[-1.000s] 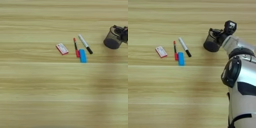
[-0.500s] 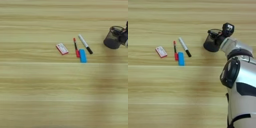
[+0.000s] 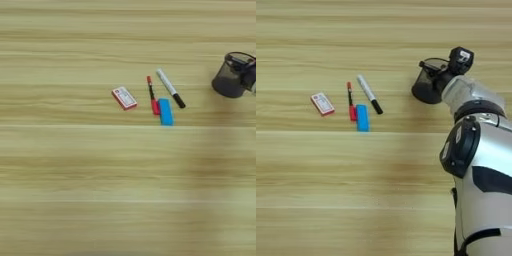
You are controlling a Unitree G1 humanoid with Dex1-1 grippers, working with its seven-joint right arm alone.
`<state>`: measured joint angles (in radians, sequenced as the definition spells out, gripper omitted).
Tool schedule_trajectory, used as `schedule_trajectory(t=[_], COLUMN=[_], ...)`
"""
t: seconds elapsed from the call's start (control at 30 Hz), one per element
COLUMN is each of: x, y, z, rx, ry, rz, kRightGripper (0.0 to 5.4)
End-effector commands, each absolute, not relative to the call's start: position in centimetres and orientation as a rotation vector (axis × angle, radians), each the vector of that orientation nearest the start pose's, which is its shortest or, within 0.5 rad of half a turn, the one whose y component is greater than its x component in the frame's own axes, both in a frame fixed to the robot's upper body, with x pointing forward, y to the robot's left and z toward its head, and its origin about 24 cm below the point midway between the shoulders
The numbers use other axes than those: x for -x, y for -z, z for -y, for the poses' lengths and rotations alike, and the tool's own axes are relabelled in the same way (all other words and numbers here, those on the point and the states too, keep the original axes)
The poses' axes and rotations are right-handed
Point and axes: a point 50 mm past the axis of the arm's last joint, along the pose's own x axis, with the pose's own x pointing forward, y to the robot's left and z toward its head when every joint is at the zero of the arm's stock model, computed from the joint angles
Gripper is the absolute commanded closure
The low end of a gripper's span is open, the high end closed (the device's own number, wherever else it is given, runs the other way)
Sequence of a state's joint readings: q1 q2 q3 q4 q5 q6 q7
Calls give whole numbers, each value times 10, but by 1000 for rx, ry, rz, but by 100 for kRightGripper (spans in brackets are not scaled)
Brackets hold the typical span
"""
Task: Move the objects on the table
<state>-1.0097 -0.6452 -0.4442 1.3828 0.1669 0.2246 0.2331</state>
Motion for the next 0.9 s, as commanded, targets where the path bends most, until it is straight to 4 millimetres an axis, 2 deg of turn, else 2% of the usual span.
schedule_trajectory(t=[0.03,0.9], x=[-361,-354], y=[-143,-142], z=[353,363], rx=[-181,-189], ry=[377,418], rz=[-258,-247], kRightGripper=[536,536])
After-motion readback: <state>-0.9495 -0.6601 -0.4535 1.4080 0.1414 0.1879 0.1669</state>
